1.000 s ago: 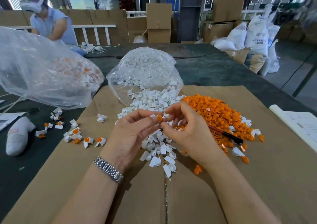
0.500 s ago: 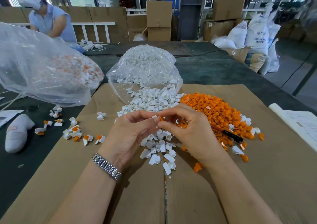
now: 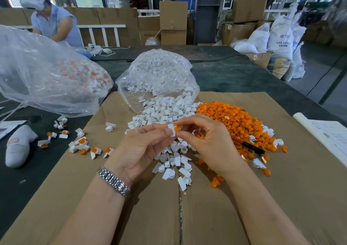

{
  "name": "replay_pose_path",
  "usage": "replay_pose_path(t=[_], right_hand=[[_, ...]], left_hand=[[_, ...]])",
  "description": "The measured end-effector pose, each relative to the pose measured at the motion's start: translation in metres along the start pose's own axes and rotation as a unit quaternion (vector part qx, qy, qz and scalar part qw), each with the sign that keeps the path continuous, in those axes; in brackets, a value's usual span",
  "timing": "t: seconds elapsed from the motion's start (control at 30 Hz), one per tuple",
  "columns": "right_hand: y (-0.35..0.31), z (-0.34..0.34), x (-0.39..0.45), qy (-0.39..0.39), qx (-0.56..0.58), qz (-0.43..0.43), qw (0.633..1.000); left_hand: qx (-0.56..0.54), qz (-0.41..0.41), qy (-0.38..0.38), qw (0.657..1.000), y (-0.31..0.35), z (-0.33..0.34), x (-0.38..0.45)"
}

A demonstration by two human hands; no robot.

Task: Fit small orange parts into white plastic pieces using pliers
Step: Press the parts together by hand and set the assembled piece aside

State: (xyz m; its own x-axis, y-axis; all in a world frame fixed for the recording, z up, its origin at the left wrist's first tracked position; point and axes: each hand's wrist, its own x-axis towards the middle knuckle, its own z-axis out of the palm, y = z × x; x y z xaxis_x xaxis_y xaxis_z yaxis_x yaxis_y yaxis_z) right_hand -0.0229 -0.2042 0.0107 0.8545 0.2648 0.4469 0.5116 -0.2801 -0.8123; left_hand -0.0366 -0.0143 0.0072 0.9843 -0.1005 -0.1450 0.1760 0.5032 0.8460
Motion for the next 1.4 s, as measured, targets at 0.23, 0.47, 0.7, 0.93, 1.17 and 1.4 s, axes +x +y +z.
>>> replay_pose_path(t=[0.23, 0.47, 0.7, 0.93, 1.17, 1.4], right_hand=[[0.000, 0.003, 0.000, -0.008, -0.043, -0.005, 0.999], [-0.002, 0.004, -0.002, -0.015, -0.084, -0.008, 0.996], [-0.002, -0.032, -0.001, -0.009, -0.459, 0.262, 0.849], [-0.003, -0.039, 0.005, -0.071, -0.478, 0.320, 0.815], [-0.017, -0.045, 0.011, -0.026, -0.369, 0.274, 0.888], [-0.051, -0.033, 0.012, -0.196, -0.121, 0.297, 0.927]], left_hand=[[0.036, 0.022, 0.023, 0.999, -0.003, 0.001, 0.001], [0.049, 0.025, 0.037, 0.998, -0.003, 0.002, 0.002], [0.016, 0.003, 0.037, 0.999, 0.000, -0.002, 0.002], [0.023, 0.001, 0.061, 0.998, 0.000, -0.004, 0.004], [0.025, 0.003, 0.061, 0.998, 0.000, -0.008, 0.007], [0.012, 0.023, 0.073, 0.997, 0.004, -0.010, 0.007]])
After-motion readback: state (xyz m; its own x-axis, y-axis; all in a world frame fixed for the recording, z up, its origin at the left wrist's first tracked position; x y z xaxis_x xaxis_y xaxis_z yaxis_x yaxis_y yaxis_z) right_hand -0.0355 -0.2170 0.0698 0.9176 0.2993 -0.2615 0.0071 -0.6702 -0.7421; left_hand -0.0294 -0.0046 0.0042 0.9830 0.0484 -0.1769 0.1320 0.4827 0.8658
